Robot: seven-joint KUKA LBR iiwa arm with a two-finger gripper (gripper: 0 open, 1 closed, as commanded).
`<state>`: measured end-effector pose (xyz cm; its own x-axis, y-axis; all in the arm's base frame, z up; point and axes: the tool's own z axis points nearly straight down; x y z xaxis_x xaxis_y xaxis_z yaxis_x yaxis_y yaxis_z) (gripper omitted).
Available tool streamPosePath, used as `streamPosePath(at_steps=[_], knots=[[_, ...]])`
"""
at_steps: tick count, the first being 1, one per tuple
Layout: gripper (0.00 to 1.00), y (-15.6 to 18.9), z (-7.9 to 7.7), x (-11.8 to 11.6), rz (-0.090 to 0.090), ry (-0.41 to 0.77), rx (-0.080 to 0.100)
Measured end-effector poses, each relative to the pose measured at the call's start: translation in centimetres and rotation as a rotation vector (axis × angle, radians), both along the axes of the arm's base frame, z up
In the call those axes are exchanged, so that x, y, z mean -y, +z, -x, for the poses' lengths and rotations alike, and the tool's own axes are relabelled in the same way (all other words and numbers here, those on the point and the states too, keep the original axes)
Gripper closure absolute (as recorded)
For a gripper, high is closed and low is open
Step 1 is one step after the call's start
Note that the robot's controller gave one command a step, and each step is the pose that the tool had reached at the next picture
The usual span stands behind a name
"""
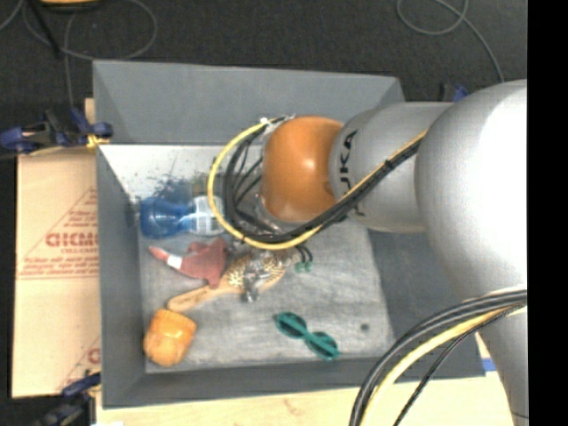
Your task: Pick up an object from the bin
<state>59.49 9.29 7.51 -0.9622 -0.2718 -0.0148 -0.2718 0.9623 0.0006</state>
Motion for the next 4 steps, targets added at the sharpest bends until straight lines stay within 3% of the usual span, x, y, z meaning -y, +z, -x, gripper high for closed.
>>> streamPosePath(at_steps=[2, 3, 4], knots=[[1.00, 0.00, 0.00, 0.00, 0.000, -0.001, 0.000], [1.00, -0.08, -0.78, 0.08, 0.006, 0.195, -0.005], [1.00, -0.08, -0.79, 0.08, 0.006, 0.193, -0.005]])
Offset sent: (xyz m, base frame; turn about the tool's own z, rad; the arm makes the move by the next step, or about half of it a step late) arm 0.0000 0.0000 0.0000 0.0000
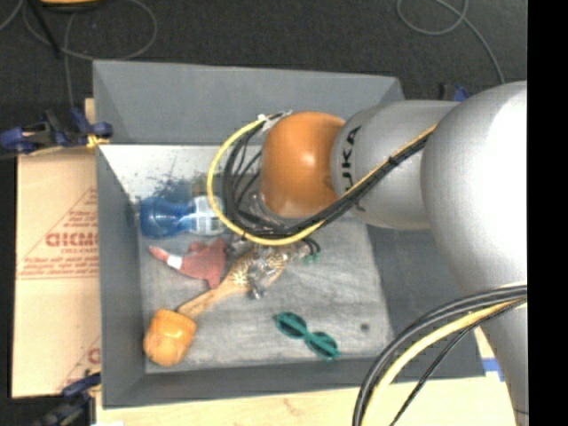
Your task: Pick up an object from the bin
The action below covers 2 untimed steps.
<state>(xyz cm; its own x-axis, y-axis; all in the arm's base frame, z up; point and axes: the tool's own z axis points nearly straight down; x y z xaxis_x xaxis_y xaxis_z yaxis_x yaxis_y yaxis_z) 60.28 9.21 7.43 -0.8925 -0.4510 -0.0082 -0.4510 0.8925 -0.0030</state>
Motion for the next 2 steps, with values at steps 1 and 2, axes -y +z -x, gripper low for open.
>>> streamPosePath(at_steps=[1, 2], knots=[[1.00, 0.01, -0.01, -0.01, -0.001, -0.002, 0.000], [1.00, 0.01, -0.01, -0.01, -0.001, -0.002, 0.000]])
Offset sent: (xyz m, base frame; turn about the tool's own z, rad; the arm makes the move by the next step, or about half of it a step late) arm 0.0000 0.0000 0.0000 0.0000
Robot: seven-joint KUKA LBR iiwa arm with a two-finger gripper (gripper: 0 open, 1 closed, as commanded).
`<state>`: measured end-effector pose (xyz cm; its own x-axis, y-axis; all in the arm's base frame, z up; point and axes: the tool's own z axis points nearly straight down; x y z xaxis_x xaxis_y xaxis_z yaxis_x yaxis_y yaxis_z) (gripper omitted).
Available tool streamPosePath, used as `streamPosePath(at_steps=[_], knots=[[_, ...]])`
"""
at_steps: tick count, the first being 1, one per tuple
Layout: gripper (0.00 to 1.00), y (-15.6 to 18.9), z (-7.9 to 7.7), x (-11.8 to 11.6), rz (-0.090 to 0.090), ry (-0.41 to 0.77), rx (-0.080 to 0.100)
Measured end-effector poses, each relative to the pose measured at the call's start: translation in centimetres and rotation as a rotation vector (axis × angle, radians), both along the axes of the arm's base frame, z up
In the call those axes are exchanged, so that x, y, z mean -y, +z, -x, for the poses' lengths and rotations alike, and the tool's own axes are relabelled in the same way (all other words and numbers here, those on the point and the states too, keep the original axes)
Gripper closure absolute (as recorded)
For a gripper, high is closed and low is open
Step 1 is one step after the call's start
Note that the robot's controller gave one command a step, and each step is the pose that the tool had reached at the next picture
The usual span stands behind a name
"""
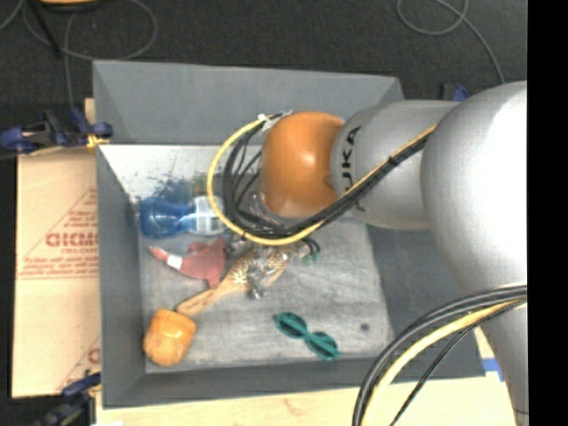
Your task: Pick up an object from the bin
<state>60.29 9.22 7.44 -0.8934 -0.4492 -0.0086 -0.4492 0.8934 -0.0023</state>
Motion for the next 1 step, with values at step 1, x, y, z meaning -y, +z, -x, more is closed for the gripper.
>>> streamPosePath(at_steps=[1], knots=[[1.00, 13.65, -0.59, 1.86, 0.002, -0.057, -0.003]])
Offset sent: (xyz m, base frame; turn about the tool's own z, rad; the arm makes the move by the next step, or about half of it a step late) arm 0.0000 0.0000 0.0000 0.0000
